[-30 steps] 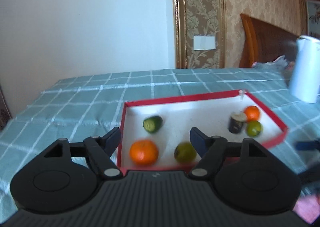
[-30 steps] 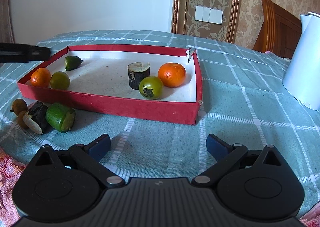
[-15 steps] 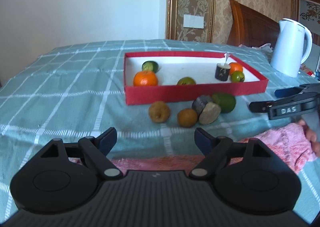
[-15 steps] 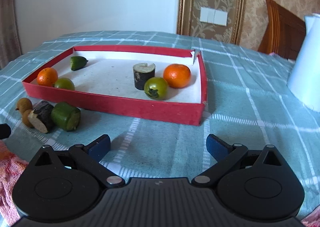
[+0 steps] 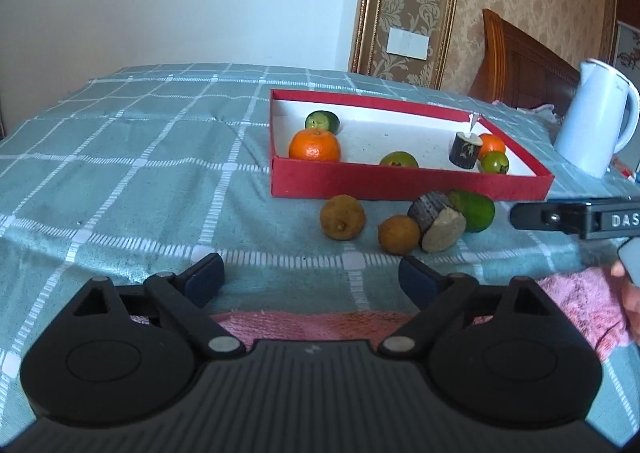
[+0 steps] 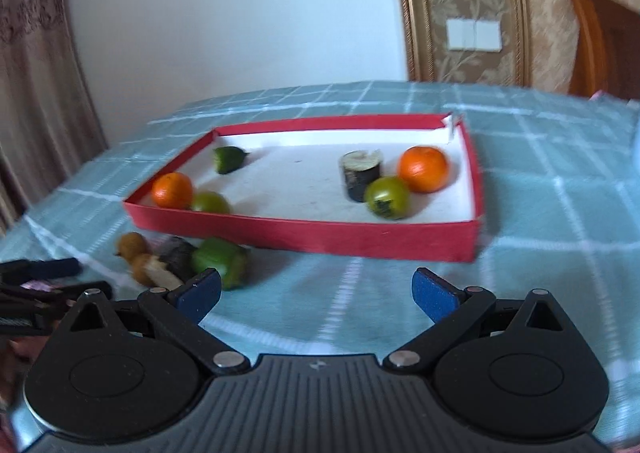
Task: Organize fruits
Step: 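Withdraw the left gripper from the tray while the right gripper moves toward the green cut piece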
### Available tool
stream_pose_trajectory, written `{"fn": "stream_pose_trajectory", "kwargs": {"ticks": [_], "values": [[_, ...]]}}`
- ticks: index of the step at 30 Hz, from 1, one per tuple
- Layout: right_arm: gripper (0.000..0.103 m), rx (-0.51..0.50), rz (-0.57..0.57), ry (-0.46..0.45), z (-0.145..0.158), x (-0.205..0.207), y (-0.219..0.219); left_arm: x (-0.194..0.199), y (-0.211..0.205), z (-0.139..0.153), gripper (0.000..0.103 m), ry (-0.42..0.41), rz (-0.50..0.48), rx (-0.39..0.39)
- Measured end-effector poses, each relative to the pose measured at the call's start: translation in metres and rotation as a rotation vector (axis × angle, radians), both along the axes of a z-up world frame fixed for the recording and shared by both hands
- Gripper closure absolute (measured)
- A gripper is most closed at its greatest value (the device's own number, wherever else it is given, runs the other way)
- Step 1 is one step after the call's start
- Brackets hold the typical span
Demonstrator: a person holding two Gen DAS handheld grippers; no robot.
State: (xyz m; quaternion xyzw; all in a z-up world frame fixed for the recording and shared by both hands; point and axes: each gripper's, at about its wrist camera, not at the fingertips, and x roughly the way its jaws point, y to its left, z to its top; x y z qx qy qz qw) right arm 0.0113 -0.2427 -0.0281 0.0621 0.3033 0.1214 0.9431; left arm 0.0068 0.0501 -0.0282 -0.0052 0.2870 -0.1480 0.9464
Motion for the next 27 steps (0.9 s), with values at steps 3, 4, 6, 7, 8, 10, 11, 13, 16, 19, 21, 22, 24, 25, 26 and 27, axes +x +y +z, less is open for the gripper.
{"fn": "stream_pose_trajectory", "kwargs": {"ticks": [3,4,6,7,8,10,11,13,16,19,21,22,24,25,26,27], "values": [[0.01,-0.059,0.048,-0.016,0.002,0.003,0.013,-0.001,-0.001,-0.001,0.007,0.001,-0.008,0.002],[0.011,-0.082,0.062,-0.02,0.002,0.004,0.018,0.0,0.0,-0.001,0.006,0.004,-0.012,-0.004],[0.018,-0.121,0.089,-0.023,0.002,0.008,0.026,0.001,0.001,0.0,0.003,0.009,-0.02,-0.012],[0.019,-0.128,0.107,-0.021,0.002,0.01,0.029,0.001,0.001,0.0,0.003,0.01,-0.021,-0.013],[0.022,-0.129,0.117,-0.019,0.0,0.013,0.032,0.001,0.0,0.0,0.002,0.01,-0.022,-0.01],[0.03,-0.134,0.138,-0.016,-0.002,0.016,0.038,0.001,-0.001,-0.001,0.001,0.011,-0.026,-0.002],[0.035,-0.137,0.151,-0.014,-0.002,0.018,0.04,0.002,-0.001,-0.001,0.001,0.012,-0.027,-0.001],[0.039,-0.163,0.177,-0.005,-0.004,0.022,0.048,0.002,0.0,-0.001,0.0,0.015,-0.027,-0.005],[0.045,-0.183,0.193,-0.013,-0.008,0.026,0.056,0.003,0.0,-0.001,0.0,0.014,-0.027,-0.011],[0.057,-0.186,0.204,-0.024,-0.007,0.026,0.058,0.002,0.001,-0.001,0.0,0.014,-0.027,-0.008],[0.065,-0.195,0.211,-0.032,-0.008,0.022,0.062,0.002,0.0,-0.001,0.0,0.015,-0.027,-0.001],[0.066,-0.211,0.208,-0.044,-0.008,0.02,0.064,0.002,-0.001,-0.002,0.0,0.015,-0.027,0.005],[0.068,-0.238,0.198,-0.065,-0.008,0.014,0.069,0.002,-0.002,-0.002,0.0,0.016,-0.028,0.017],[0.069,-0.247,0.195,-0.071,-0.008,0.012,0.07,0.002,-0.003,-0.002,0.0,0.016,-0.028,0.02],[0.069,-0.249,0.193,-0.076,-0.008,0.01,0.071,0.002,-0.004,-0.002,0.0,0.015,-0.027,0.023],[0.07,-0.243,0.192,-0.079,-0.007,0.009,0.071,0.002,-0.004,-0.002,0.0,0.016,-0.027,0.024]]}}
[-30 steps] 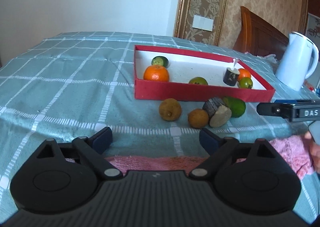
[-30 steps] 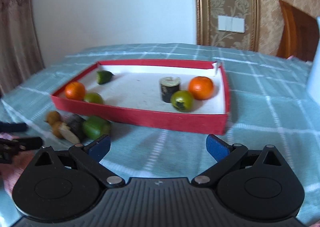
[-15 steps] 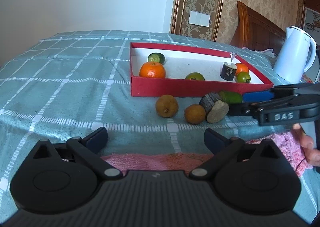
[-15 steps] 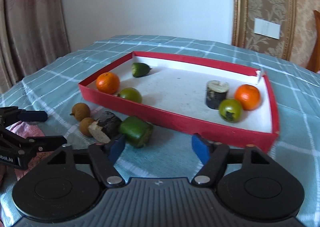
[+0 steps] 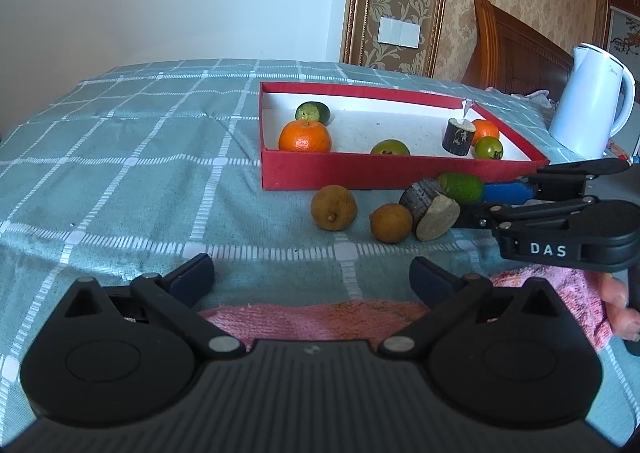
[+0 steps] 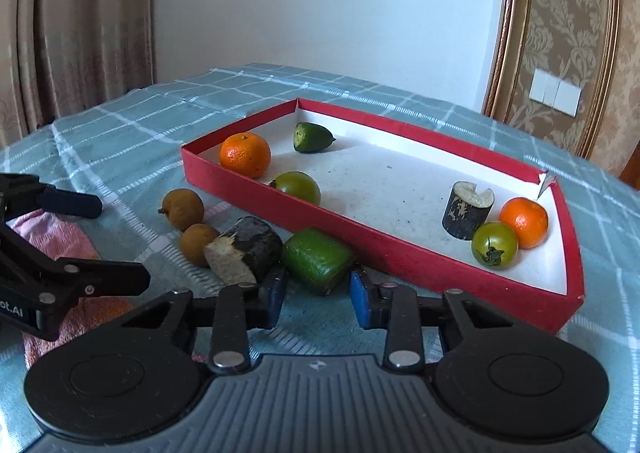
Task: Organize fruits
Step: 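Withdraw the left gripper from the tray while the right gripper moves toward the green cut piece, then grasp the green cut lime piece with the right gripper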
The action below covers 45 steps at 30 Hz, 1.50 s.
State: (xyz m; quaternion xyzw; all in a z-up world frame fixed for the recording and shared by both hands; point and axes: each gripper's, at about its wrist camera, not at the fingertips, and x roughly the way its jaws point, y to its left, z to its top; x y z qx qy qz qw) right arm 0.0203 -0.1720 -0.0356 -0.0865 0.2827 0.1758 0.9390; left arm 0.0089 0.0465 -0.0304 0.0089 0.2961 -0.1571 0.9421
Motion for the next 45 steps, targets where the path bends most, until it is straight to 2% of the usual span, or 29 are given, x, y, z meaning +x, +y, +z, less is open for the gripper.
{"fn": "stream_pose_trajectory", "kwargs": {"ticks": [6,11,14,18,23,25,27,29,30,32,33,34,36,45], "values": [[0.071,0.018,-0.016,-0.035,0.004,-0.009,-0.004,0.0,0.001,0.0,0.0,0.0,0.0,0.004],[0.075,0.031,-0.037,-0.089,0.009,-0.021,-0.007,0.0,0.0,0.0,0.0,0.0,-0.001,0.005],[0.075,0.013,-0.008,-0.04,0.004,-0.018,-0.003,0.0,-0.001,0.0,0.0,0.0,-0.003,0.012],[0.075,0.004,-0.023,-0.072,0.006,-0.017,-0.001,0.0,-0.001,0.0,0.0,0.0,-0.003,0.011],[0.074,0.053,-0.018,0.009,0.004,0.0,-0.005,0.0,-0.001,0.0,0.0,0.0,-0.005,0.015],[0.07,0.076,-0.02,0.021,0.005,0.005,-0.006,0.0,-0.001,0.0,0.0,0.0,-0.005,0.015],[0.054,0.078,-0.03,0.033,0.004,0.011,-0.006,0.0,-0.001,0.0,0.0,0.0,-0.005,0.016],[0.045,0.074,-0.037,0.05,0.001,0.016,-0.005,0.0,-0.001,0.0,0.0,0.0,-0.005,0.014],[0.045,0.078,-0.036,0.056,0.001,0.018,-0.005,0.0,-0.001,0.0,0.0,0.0,-0.004,0.014],[0.048,0.1,-0.029,0.065,0.0,0.018,-0.006,0.0,-0.001,0.0,0.0,0.0,-0.005,0.013],[0.055,0.112,-0.021,0.075,0.0,0.018,-0.007,-0.001,-0.001,0.0,0.0,0.0,-0.005,0.011],[0.057,0.109,-0.027,0.07,-0.001,0.017,-0.007,0.0,-0.001,0.0,0.0,0.0,-0.005,0.01],[0.068,0.091,-0.039,0.049,0.0,0.014,-0.006,0.0,-0.001,0.0,0.0,-0.001,-0.005,0.011],[0.072,0.081,-0.041,-0.037,0.007,-0.007,-0.004,0.0,0.0,0.0,0.0,-0.001,-0.005,0.009]]}}
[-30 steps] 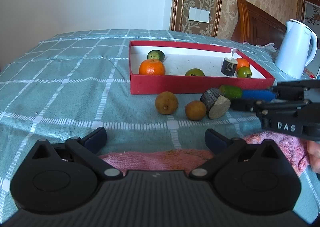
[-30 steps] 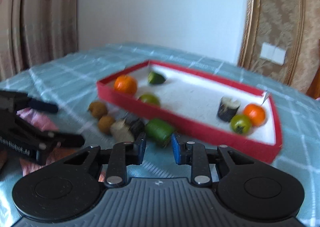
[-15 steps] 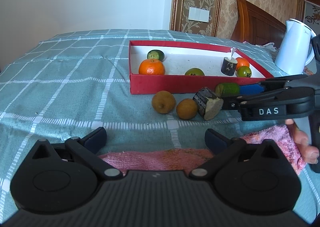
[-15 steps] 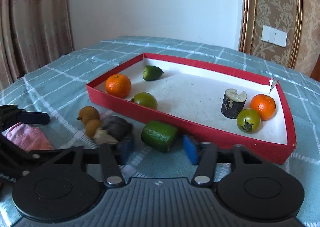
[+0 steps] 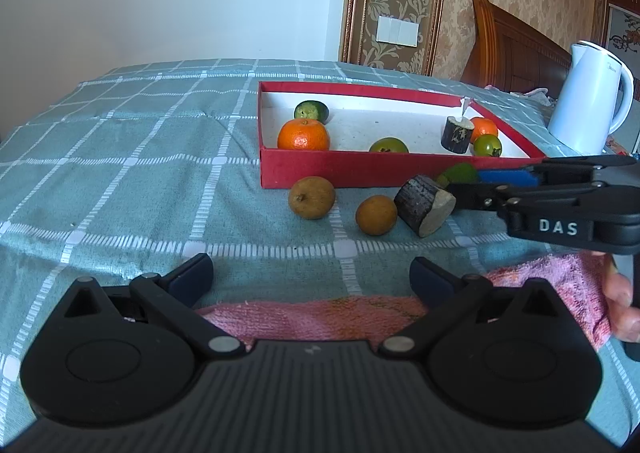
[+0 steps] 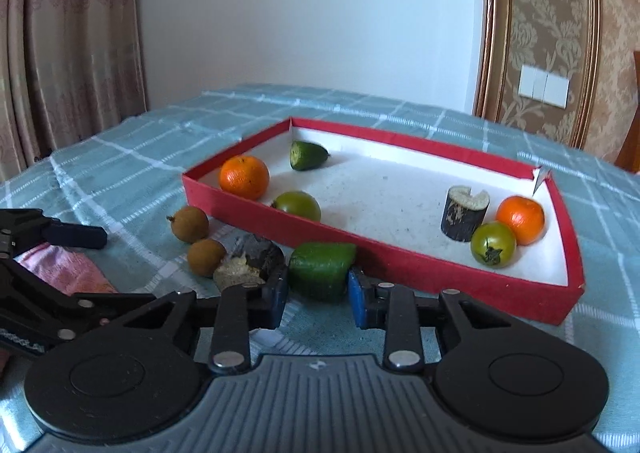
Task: Organize fruits
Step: 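Grasp the green cut lime piece with the right gripper, then carry the green cut lime piece into the red tray and open the right gripper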
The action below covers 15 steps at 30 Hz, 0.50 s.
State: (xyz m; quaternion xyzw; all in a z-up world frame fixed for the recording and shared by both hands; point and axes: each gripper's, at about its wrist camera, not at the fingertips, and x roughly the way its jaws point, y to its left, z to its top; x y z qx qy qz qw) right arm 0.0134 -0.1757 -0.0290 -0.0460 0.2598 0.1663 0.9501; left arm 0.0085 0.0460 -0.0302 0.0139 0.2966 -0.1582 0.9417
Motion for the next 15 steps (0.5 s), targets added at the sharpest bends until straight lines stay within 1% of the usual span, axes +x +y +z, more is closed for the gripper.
{"fn": "stream_pose_trajectory", "kwargs": {"ticks": [5,7,9,12,15], "values": [[0.072,0.006,-0.008,-0.041,0.006,-0.011,-0.002,0.0,0.0,0.0,0.0,0.0,0.0,-0.005],[0.072,-0.005,-0.015,-0.032,0.003,-0.009,-0.001,0.0,0.0,0.0,0.0,-0.001,-0.001,-0.004],[0.072,-0.023,-0.026,-0.055,0.004,-0.012,0.0,-0.001,0.001,0.0,0.0,-0.001,-0.001,-0.009],[0.072,0.014,-0.035,-0.092,0.012,-0.018,-0.005,-0.001,0.001,0.0,0.0,-0.001,-0.001,-0.012],[0.072,0.019,-0.052,-0.123,0.02,-0.018,-0.01,-0.001,0.001,0.0,0.0,-0.001,-0.002,-0.002]]}}
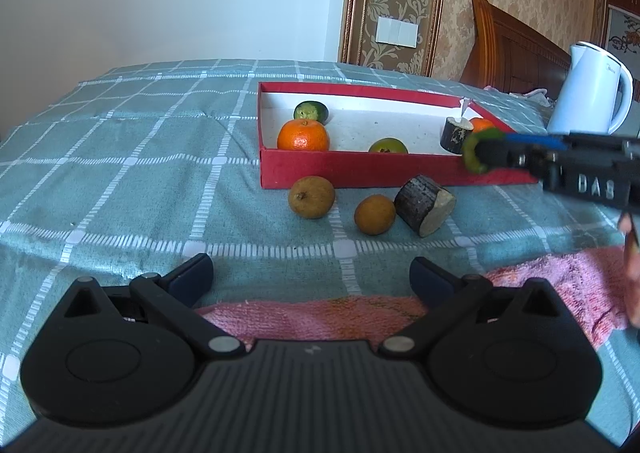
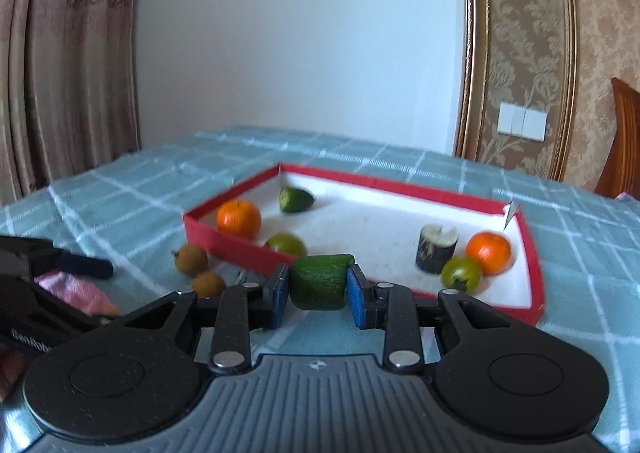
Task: Organize fruits
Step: 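Carry the green cut lime piece into the red tray and open the right gripper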
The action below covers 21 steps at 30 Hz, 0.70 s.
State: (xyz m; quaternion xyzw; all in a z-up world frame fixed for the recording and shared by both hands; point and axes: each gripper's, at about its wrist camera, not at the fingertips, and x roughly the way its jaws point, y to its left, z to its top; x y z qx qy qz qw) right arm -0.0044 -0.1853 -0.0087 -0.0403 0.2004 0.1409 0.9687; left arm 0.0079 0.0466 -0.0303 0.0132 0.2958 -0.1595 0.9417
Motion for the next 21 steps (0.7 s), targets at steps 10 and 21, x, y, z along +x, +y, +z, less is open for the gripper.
{"fn": "stream_pose_trajectory", "kwargs": {"ticks": [10,21], "values": [[0.072,0.002,-0.09,0.032,0.011,0.051,-0.011,0.0,-0.001,0.0,0.0,0.0,0.0,0.005],[0.072,-0.039,-0.139,0.135,-0.002,0.111,-0.007,0.001,-0.001,0.0,0.0,0.0,0.001,0.0]]}}
